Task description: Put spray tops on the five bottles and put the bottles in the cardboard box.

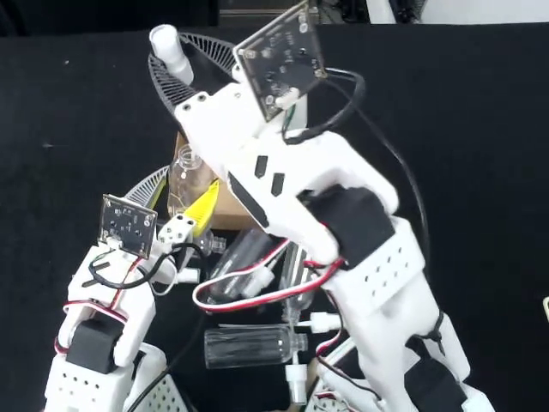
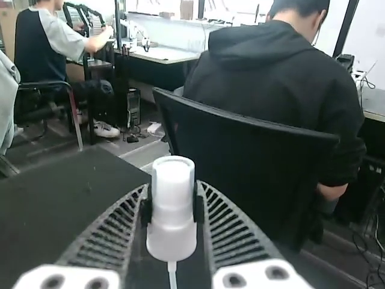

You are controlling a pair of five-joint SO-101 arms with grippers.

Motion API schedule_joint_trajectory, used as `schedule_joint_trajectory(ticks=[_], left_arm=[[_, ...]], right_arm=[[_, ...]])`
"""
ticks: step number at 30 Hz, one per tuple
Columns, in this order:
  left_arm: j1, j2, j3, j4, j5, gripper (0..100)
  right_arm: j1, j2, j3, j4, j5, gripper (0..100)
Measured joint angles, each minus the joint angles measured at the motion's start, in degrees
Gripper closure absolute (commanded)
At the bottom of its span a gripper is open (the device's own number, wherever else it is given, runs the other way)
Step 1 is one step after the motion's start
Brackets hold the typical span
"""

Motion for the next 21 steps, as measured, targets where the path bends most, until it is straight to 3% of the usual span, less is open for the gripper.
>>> schedule_joint_trajectory(ticks=[11, 15, 21], left_arm=[[0.18, 0.0, 0.0, 0.0, 0.0, 96], [0.26, 0.0, 0.0, 0.0, 0.0, 96], [0.26, 0.0, 0.0, 0.0, 0.0, 96]], right_arm=[[0.0, 0.0, 2.9, 5.36, 0.0, 98.3], [-0.09, -0.26, 3.6, 8.09, 0.0, 89.7], [-0.18, -9.32, 14.95, 4.13, 0.0, 90.8]])
